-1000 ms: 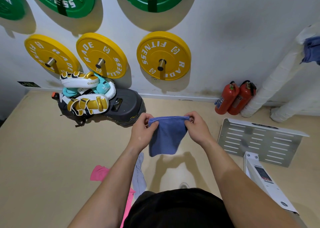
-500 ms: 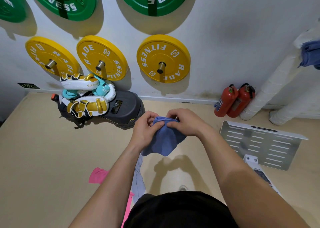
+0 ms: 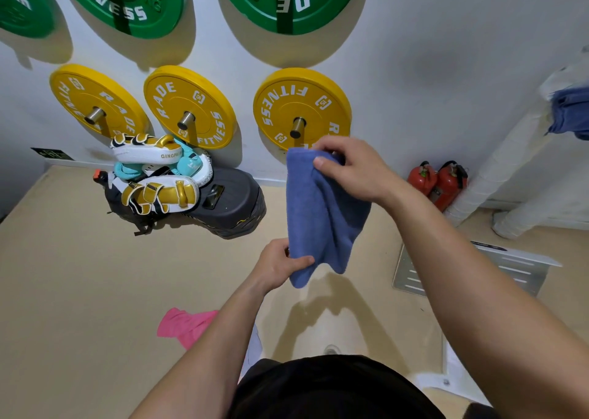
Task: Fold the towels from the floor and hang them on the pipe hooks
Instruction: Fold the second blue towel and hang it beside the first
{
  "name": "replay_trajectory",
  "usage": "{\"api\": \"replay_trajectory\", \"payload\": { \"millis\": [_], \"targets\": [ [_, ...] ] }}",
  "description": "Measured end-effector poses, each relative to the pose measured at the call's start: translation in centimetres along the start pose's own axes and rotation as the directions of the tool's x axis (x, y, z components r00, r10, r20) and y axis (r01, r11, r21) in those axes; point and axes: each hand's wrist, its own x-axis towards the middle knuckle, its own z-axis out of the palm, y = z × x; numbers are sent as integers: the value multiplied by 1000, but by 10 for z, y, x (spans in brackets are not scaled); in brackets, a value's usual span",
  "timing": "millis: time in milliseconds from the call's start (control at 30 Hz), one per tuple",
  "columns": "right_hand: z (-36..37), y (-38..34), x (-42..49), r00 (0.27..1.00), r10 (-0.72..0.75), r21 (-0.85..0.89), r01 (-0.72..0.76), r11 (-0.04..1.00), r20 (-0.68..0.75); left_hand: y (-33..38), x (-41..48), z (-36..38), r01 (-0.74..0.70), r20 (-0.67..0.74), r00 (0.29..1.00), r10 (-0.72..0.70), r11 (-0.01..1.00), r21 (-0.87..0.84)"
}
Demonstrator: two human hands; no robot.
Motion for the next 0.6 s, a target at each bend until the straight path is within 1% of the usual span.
{"api": "replay_trajectory", "payload": {
  "millis": [100,200,267,333,433,467,533,600],
  "targets": [
    [-19,12,3,981,10,-15,-13,1000,-191,-12,-2,-5,32,-28,999,-34,998,-55],
    [-30,34,-4,943,110,-21,-123,992,-314,-17,-4,-28,39,-113,991,-69,968,-247],
    [-29,50,-15,916,192,68,-179,981,-353,-17,-4,-48,17,-201,976,-82,953,-302],
    [-22,63,-28,877,281,172,-231,958,-391,-15,-2,-64,-29,-259,963,-73,930,-367],
    [-1,75,-46,783,451,316,-338,887,-428,-8,3,-75,-93,-324,941,-98,845,-526],
    [8,78,-50,746,497,354,-364,862,-443,-5,5,-75,-112,-352,930,-103,834,-540],
    [26,80,-57,672,554,405,-387,828,-492,5,9,-70,-124,-429,895,-122,856,-502],
    [40,78,-63,624,577,403,-413,816,-528,15,10,-61,-96,-554,821,-138,923,-372]
  ]
}}
